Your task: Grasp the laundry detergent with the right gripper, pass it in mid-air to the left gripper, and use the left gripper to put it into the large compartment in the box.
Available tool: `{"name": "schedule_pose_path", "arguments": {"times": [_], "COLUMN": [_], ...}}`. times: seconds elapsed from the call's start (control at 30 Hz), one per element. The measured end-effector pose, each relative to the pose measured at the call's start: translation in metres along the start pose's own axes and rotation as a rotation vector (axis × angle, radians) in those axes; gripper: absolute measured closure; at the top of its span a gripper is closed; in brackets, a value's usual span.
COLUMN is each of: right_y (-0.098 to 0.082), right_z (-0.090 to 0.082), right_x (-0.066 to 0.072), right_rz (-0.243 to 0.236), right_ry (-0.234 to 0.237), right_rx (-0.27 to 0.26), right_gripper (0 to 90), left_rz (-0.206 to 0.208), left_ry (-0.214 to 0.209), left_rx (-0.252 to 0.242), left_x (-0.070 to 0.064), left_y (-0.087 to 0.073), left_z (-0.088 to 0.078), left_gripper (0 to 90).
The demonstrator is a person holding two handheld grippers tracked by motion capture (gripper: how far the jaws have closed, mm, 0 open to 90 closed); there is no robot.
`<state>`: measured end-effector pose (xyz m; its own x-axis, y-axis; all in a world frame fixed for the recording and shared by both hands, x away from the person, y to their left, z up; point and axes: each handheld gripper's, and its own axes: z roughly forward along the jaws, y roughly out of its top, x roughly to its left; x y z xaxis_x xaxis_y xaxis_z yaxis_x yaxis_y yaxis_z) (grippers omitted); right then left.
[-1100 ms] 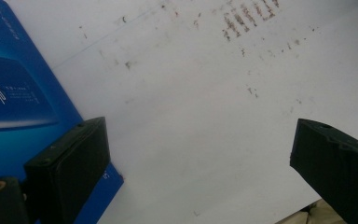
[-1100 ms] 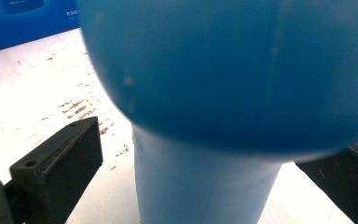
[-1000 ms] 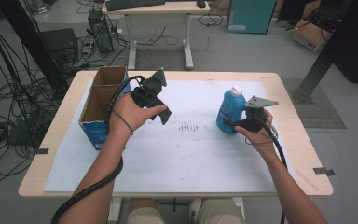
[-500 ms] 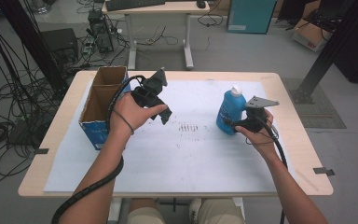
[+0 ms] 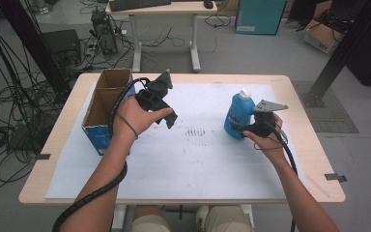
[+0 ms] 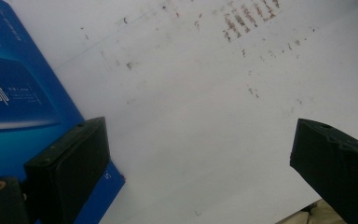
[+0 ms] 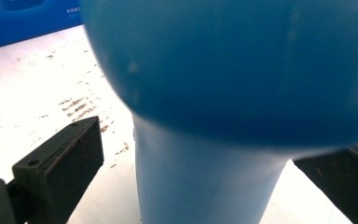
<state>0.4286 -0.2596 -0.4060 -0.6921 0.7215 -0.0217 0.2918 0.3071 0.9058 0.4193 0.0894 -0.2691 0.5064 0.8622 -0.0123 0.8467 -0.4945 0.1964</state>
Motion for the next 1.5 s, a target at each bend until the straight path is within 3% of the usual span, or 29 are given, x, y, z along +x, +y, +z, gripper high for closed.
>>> {"name": "schedule_pose_path", "arguments": {"times": [0.47,1.17,1.5], "right_y": [-0.0014,-0.0053,-0.0050], "right_z": [0.0028,0.0076,0.0079], "right_x": [0.0003,-0.0002,0.0011], "right_rz": [-0.006,-0.015,-0.020], "right_ry": [0.003,-0.011,-0.003], "right_rx": [0.001,-0.003,-0.001], "right_gripper": [7.8,35.0,40.2], "left_rz": [-0.001,-0.005,-0.010], "left_ry": [0.000,0.003,0.002], "left_rx": [0.003,0.003,0.003], "left_x": [0.0008,0.0027,0.0032], "left_y": [-0.0006,-0.0017,-0.0032], "left_z": [0.0009,0.0015,0.0012], "left_gripper": [5.2,5.2,5.2]}}
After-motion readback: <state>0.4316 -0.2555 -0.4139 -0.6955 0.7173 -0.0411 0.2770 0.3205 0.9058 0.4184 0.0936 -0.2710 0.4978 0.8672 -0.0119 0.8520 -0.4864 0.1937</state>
